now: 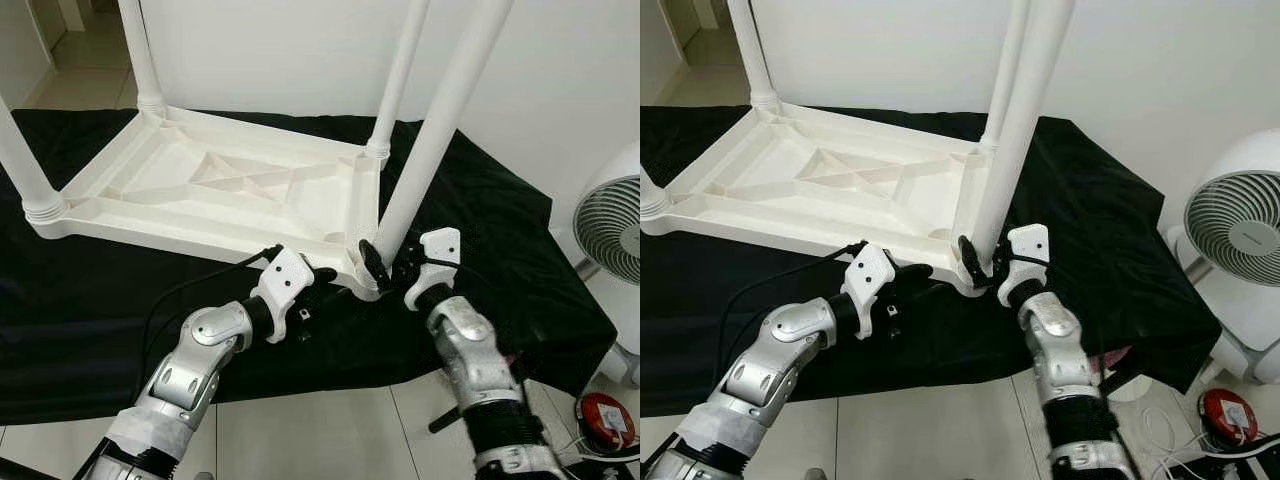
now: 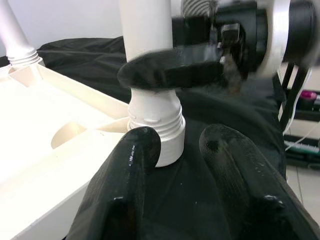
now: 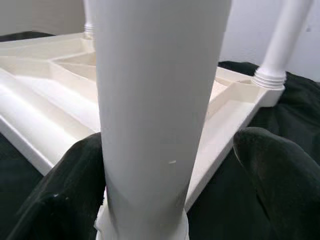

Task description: Building children table

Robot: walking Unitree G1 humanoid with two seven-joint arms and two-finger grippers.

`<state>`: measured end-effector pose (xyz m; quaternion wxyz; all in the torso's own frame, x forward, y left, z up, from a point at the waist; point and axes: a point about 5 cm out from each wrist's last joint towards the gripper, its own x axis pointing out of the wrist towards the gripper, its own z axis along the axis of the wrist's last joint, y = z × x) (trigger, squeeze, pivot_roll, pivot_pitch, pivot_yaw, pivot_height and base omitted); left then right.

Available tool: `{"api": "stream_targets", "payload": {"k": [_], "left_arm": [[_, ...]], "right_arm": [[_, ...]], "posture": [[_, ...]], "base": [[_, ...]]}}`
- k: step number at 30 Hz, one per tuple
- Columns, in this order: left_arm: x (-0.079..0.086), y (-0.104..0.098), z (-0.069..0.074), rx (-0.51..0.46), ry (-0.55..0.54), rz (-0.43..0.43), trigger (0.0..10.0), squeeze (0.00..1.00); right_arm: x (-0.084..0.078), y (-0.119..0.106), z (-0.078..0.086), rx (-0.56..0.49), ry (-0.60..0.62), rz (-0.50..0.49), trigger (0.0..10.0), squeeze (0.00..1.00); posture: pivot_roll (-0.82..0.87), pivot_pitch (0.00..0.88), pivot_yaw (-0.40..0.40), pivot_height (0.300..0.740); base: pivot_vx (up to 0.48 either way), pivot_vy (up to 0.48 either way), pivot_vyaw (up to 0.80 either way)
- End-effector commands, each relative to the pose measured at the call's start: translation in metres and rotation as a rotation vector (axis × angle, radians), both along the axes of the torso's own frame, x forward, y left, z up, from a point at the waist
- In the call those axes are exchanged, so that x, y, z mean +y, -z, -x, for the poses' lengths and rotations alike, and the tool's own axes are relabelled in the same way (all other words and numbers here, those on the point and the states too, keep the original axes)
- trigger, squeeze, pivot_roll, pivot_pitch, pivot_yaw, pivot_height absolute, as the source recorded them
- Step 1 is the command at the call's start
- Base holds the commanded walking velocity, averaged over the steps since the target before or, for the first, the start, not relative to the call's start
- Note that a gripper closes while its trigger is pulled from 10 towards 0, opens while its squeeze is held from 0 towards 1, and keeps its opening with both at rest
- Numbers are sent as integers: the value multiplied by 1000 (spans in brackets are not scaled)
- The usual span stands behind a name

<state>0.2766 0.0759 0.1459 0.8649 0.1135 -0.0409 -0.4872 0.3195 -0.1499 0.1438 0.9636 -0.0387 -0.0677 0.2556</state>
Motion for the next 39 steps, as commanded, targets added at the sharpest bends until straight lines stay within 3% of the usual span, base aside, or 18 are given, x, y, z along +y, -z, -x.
{"api": "stream_targets", "payload": {"k": [1, 2, 3, 5, 6, 8, 11, 22, 23, 24, 26, 28, 38, 39], "left_arm": [[-4, -1, 3, 0, 22, -10, 10000, 0], [-4, -1, 3, 0, 22, -10, 10000, 0], [-6, -6, 3, -3, 29, 7, 10000, 0], [-6, -6, 3, -3, 29, 7, 10000, 0], [-8, -11, 3, -12, 36, 18, 10000, 0], [-8, -11, 3, -12, 36, 18, 10000, 0], [-9, -15, 4, -19, 39, 37, 10000, 0], [-6, -15, 5, -16, 25, 37, 10000, 0], [-6, -15, 5, -15, 24, 34, 10000, 0], [-6, -15, 5, -15, 24, 34, 10000, 0], [-6, -15, 5, -14, 23, 30, 10000, 0], [-6, -15, 6, -13, 24, 31, 10000, 0], [-9, -13, 9, -3, 29, 34, 10000, 0], [-9, -12, 11, 2, 31, 33, 10000, 0]], "right_arm": [[0, 4, 0, 16, -49, 12, 10000, 0], [0, 4, 0, 16, -49, 12, 10000, 0], [2, 8, -2, 44, -133, 43, 10000, 0], [2, 8, -2, 44, -133, 43, 10000, 0], [6, 12, -3, 68, -214, 80, 10000, 0], [6, 12, -3, 68, -214, 80, 10000, 0], [9, 20, -12, 136, -368, 155, 10000, 0], [6, 24, -23, 198, -387, 159, 10000, 0], [6, 24, -24, 198, -388, 160, 8275, 0], [6, 24, -24, 198, -388, 160, 8275, 0], [7, 24, -25, 199, -398, 157, 353, 0], [6, 25, -24, 203, -407, 152, 0, 0], [2, 33, -20, 214, -414, 127, 0, 0], [3, 35, -18, 205, -392, 118, 10000, 0]], "posture": [[-74, 0, -81, 740], [-74, 0, -81, 740], [-73, 0, -78, 740], [-73, 0, -78, 740], [-70, 0, -78, 740], [-70, 0, -78, 740], [-55, 0, -77, 740], [-39, 0, -79, 740], [-37, 0, -79, 740], [-37, 0, -79, 740], [-34, 0, -80, 740], [-36, 0, -81, 740], [-38, 0, -79, 740], [-38, 0, -80, 740]], "base": [[0, 0, 0], [0, 0, 0], [0, 0, 0], [0, 0, 0], [0, 0, 0], [0, 0, 0], [0, 0, 0], [0, 0, 0], [0, 0, 0], [0, 0, 0], [0, 0, 0], [0, 0, 0], [0, 0, 0], [0, 0, 0]]}}
